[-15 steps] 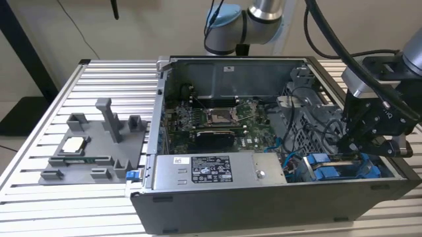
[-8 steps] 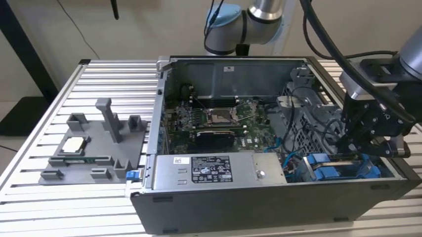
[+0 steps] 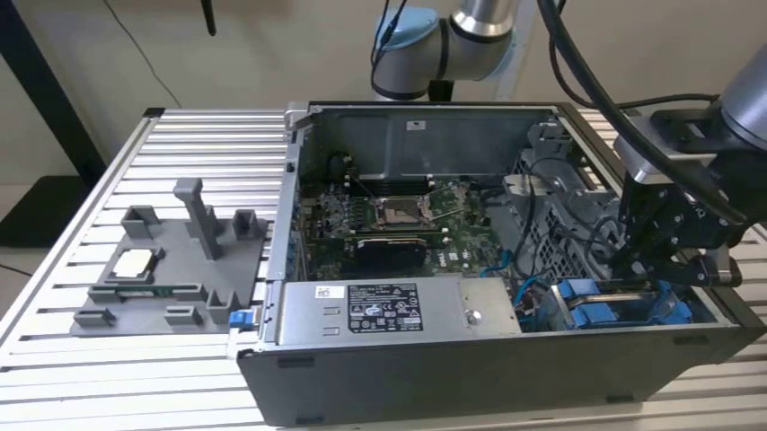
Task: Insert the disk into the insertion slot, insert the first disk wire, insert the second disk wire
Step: 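Insert the second disk wire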
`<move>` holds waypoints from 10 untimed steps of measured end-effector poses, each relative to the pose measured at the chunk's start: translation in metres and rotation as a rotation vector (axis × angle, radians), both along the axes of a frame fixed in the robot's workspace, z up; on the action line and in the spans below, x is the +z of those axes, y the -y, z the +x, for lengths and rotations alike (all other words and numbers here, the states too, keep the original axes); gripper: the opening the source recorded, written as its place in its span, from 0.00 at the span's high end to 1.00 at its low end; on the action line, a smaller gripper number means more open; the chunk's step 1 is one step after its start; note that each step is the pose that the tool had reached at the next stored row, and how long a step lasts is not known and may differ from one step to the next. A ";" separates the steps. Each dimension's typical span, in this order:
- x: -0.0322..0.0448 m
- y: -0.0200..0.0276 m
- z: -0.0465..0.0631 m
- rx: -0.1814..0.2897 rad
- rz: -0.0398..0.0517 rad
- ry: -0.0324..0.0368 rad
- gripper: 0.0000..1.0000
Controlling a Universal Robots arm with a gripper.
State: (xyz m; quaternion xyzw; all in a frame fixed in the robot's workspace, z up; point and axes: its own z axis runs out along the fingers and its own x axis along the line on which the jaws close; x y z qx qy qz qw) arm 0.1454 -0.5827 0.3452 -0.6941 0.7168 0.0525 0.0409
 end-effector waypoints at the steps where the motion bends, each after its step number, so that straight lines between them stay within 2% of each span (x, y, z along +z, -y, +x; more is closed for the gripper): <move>1: -0.0002 0.0000 0.000 0.000 0.0001 0.0000 0.84; 10: -0.0024 0.0000 0.000 0.000 -0.0076 0.0000 0.84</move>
